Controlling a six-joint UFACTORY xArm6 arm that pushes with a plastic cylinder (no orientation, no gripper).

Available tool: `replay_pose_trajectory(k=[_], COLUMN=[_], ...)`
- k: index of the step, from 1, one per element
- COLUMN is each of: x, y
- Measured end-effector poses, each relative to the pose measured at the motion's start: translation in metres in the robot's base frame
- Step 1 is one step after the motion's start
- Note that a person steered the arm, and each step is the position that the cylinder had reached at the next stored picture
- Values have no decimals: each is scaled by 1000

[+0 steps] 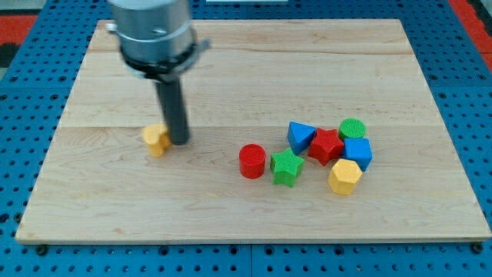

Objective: Push the yellow heart down a bit

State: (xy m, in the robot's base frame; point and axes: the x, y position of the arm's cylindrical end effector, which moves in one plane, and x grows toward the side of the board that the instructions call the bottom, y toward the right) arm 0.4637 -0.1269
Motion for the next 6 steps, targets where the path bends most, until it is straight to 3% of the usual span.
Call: replay_pose_trajectory(k=[1, 2, 3, 4, 5, 6], x=[27, -15, -26, 28, -7, -16], y=[-67, -58, -113, -104, -78, 20])
